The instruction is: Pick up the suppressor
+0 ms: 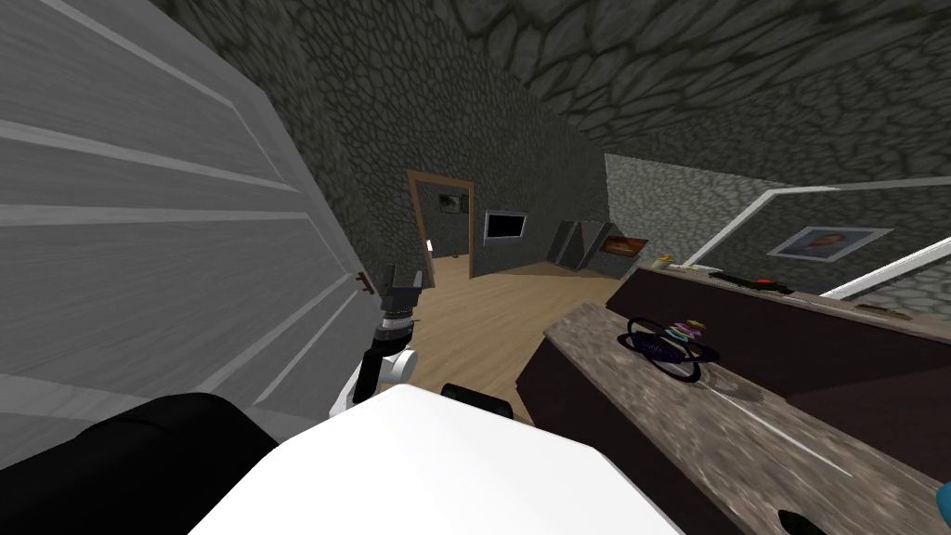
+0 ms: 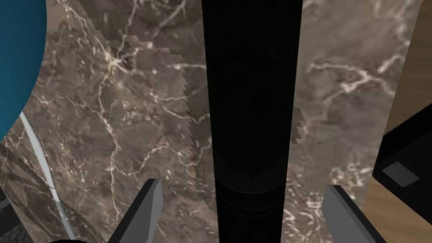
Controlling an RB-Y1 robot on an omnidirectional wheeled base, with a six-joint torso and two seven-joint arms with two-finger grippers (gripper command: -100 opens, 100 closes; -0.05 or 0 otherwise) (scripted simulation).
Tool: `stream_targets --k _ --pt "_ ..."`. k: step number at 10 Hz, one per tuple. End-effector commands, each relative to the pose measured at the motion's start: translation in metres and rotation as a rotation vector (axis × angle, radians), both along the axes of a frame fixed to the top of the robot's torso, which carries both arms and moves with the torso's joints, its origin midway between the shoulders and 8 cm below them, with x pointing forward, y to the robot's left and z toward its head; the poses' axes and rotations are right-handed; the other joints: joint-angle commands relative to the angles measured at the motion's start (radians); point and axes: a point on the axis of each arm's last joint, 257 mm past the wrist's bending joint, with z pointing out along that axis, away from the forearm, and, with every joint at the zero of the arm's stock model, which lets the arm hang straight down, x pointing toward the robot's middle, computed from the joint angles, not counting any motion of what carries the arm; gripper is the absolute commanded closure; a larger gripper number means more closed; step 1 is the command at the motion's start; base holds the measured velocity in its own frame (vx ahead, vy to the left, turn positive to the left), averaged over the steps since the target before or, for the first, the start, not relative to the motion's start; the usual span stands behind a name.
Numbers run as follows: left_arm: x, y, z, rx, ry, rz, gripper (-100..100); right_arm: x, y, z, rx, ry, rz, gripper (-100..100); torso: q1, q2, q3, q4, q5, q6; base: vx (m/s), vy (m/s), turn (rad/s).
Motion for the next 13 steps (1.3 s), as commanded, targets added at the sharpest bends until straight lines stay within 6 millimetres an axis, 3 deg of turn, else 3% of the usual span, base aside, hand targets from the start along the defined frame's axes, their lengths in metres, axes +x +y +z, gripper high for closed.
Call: stream_targets --k 1,5,8,9,10,13 --pt "0.0 0.0 0.0 0.0 0.0 0.0 0 -0.013 -0.002 -0.006 0.001 -0.001 -0.029 -100 0.0 0.0 0.0 0.0 0.0 0.0 -0.056 -0.01 0.214" --pt "0.0 0.0 0.0 0.0 0.0 0.0 0 -0.048 -0.005 -0.019 0.002 -0.003 -0.108 -100 0.0 0.005 0.003 0.001 0.0 0.001 -0.065 -0.014 0.205" --pt "0.0 0.0 0.0 0.0 0.0 0.0 0 -0.062 -0.007 -0.023 0.0 -0.003 -0.139 -100 0.0 0.004 0.002 0.001 0.0 0.001 -0.039 -0.006 0.107" --pt "0.0 0.0 0.0 0.0 0.0 0.0 0 -0.057 -0.006 -0.022 0.002 -0.002 -0.131 -100 0.0 0.003 0.002 0.001 0.0 0.001 -0.017 -0.003 0.039" --pt "0.0 0.0 0.0 0.0 0.0 0.0 0 -0.057 -0.006 -0.022 0.002 -0.002 -0.131 100 0.0 0.002 0.002 0.001 0.0 0.002 0.0 0.0 0.0" --pt "0.0 0.0 0.0 0.0 0.0 0.0 0 -0.057 -0.006 -0.023 0.002 -0.002 -0.13 100 0.0 0.001 0.001 0.001 0.0 0.002 0.0 0.0 0.0"
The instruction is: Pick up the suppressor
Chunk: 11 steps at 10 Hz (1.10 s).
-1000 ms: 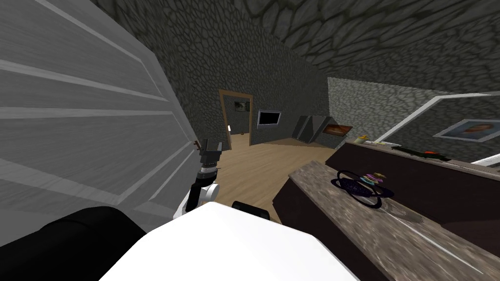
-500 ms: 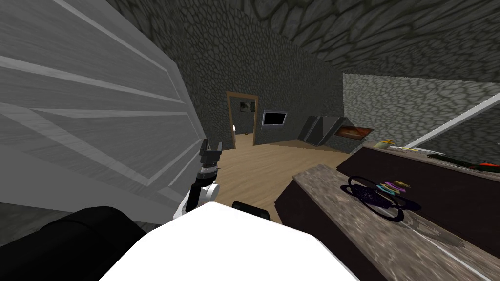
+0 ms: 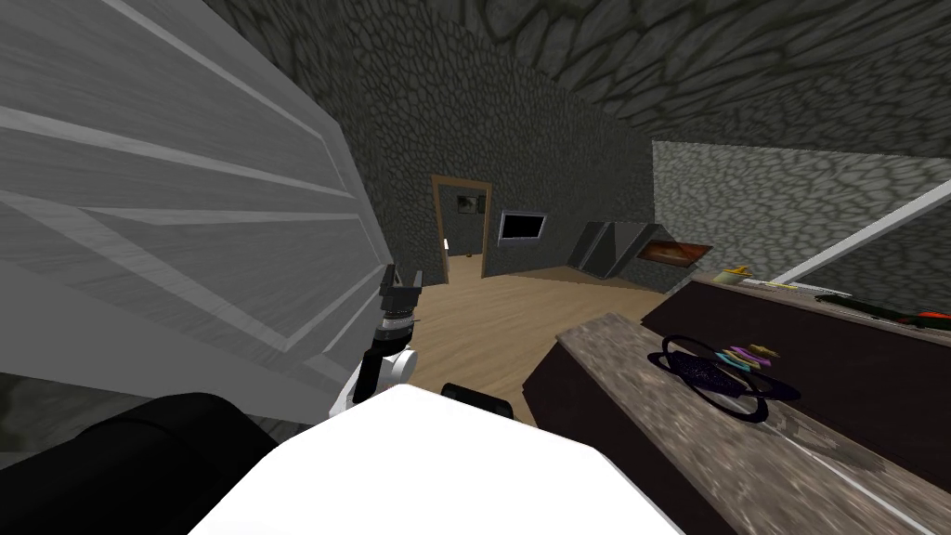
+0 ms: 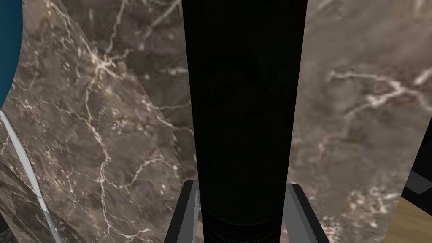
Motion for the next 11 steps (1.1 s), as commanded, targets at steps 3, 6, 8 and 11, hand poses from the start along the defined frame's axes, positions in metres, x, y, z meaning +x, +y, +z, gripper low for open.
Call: stream_targets --k 3,6,8,11 --pt "0.0 0.0 0.0 0.0 0.0 0.0 0 0.009 0.001 0.004 0.0 -0.001 0.022 100 0.0 0.0 0.0 0.0 0.0 0.0 0.012 0.001 -0.061" --pt "0.0 0.0 0.0 0.0 0.0 0.0 0 0.031 0.003 0.011 0.0 0.0 0.069 100 0.002 -0.003 -0.002 -0.001 0.001 0.001 0.059 0.009 -0.201" --pt "0.0 0.0 0.0 0.0 0.0 0.0 0 0.044 0.004 0.016 -0.001 0.001 0.101 100 0.003 -0.003 -0.001 0.0 0.002 0.0 0.04 0.011 -0.154" --pt "0.0 0.0 0.0 0.0 0.0 0.0 0 0.055 0.005 0.02 -0.002 0.003 0.127 100 0.004 -0.004 -0.002 -0.001 0.003 0.0 0.052 0.008 -0.125"
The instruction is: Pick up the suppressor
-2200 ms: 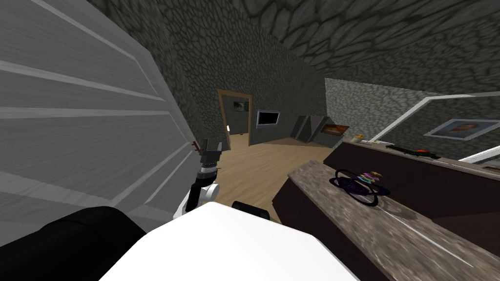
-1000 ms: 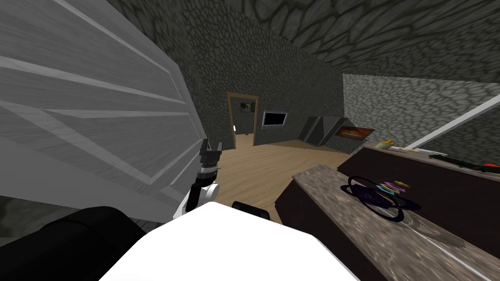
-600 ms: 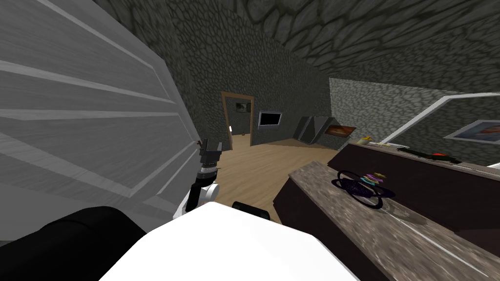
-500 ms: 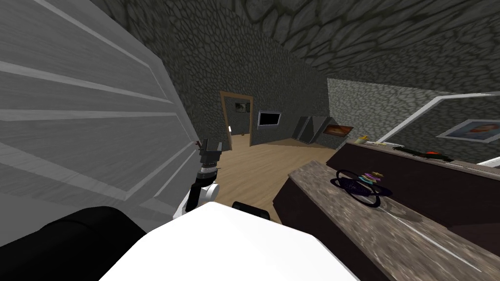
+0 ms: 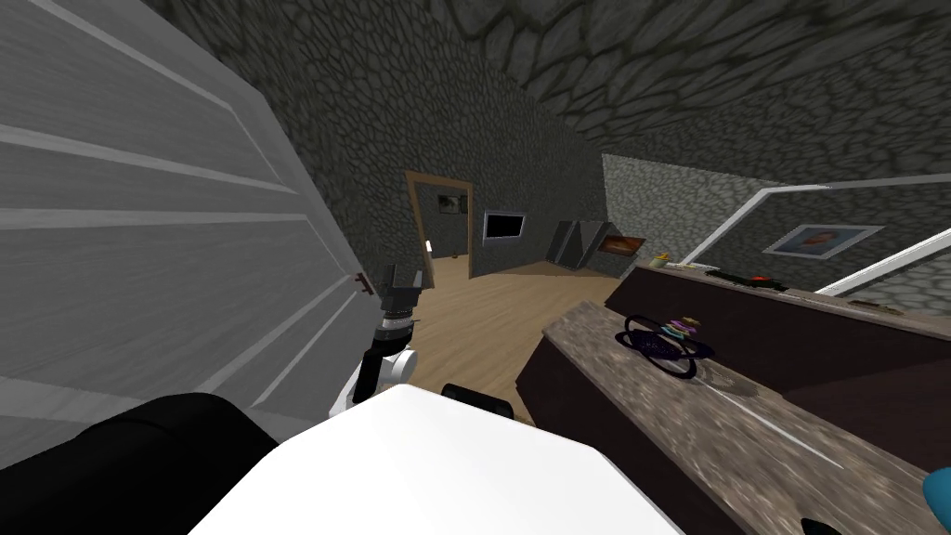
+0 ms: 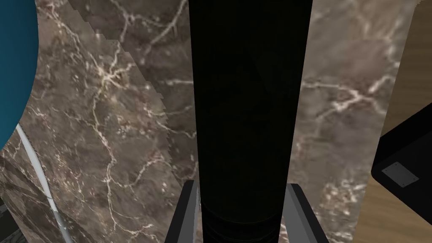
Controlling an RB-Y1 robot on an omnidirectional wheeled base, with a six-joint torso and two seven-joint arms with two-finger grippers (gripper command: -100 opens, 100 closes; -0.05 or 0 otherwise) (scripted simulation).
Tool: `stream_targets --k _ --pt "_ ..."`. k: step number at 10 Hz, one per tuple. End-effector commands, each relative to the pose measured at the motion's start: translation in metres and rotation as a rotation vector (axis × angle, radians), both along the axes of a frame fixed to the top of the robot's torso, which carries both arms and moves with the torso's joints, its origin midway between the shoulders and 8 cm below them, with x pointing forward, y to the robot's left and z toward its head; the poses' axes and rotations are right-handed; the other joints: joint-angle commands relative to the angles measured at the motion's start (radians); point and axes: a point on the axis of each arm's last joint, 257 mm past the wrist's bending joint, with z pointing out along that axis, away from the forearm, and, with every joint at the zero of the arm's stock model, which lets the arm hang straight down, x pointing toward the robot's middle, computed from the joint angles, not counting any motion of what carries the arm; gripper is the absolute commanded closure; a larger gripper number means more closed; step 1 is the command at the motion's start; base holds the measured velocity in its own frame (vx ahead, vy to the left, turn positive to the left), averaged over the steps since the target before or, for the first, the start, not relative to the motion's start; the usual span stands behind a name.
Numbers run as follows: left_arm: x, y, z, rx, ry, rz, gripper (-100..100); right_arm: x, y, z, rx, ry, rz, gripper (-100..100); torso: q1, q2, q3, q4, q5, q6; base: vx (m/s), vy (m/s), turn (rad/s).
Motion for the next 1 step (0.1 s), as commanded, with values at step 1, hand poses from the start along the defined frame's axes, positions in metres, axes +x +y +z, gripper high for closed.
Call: stream_targets --k 1 --pt "0.0 0.0 0.0 0.0 0.0 0.0 0 0.0 0.0 0.0 0.0 0.0 0.0 0 0.0 0.0 0.0 0.0 0.0 0.0 0.0 0.0 0.0"
